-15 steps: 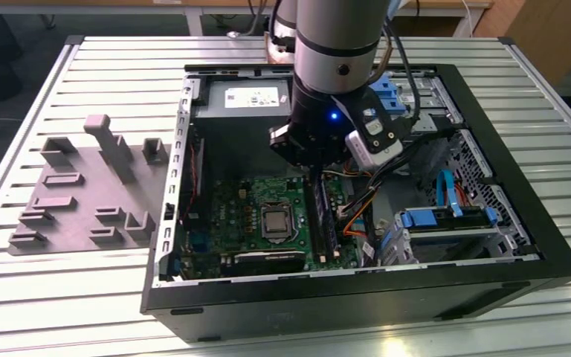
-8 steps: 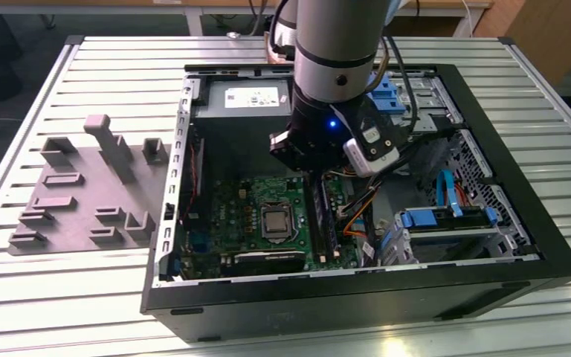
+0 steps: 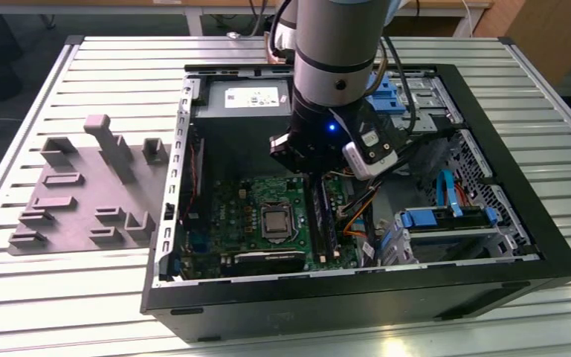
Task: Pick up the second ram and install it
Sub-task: 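Insert the second ram into the second slot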
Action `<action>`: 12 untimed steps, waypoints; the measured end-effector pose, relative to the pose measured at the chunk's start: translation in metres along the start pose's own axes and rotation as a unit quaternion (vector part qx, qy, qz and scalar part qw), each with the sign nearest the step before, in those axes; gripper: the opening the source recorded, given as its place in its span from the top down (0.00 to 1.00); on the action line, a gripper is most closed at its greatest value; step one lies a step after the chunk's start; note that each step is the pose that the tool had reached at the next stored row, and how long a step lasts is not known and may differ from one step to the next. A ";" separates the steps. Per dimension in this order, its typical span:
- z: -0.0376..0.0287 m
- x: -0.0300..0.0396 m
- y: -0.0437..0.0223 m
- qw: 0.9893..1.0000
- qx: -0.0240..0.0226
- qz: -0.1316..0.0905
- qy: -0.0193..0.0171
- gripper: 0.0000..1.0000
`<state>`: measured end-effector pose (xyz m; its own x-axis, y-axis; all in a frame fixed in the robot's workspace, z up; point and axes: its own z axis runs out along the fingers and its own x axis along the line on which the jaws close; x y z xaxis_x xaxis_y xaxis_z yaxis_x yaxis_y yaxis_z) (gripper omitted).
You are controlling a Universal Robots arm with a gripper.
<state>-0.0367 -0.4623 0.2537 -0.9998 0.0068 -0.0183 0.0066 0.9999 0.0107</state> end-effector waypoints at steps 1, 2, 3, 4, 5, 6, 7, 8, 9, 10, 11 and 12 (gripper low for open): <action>0.0001 -0.0007 0.0000 1.000 0.000 0.000 0.000 0.86; 0.0004 -0.0018 0.0001 1.000 0.000 0.000 0.000 0.86; 0.0010 -0.0026 0.0000 1.000 0.000 0.000 0.000 0.86; 0.0018 -0.0031 0.0000 1.000 0.000 0.000 0.000 0.86; 0.0028 -0.0033 0.0000 1.000 0.000 0.000 0.000 0.86; 0.0042 -0.0032 0.0000 1.000 0.000 0.001 0.000 0.86; 0.0059 -0.0032 0.0000 1.000 0.000 0.001 0.000 0.86; 0.0133 -0.0040 -0.0006 1.000 0.000 0.004 0.000 0.86; 0.0139 -0.0040 -0.0009 1.000 0.000 0.005 0.000 0.86; 0.0142 -0.0040 -0.0010 1.000 0.000 0.006 0.000 0.86; 0.0142 -0.0040 -0.0010 1.000 0.000 0.006 0.000 0.86; 0.0143 -0.0040 -0.0010 1.000 0.000 0.006 0.000 0.86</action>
<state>-0.0324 -0.4632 0.2396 -0.9997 0.0188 -0.0176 0.0186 0.9998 0.0105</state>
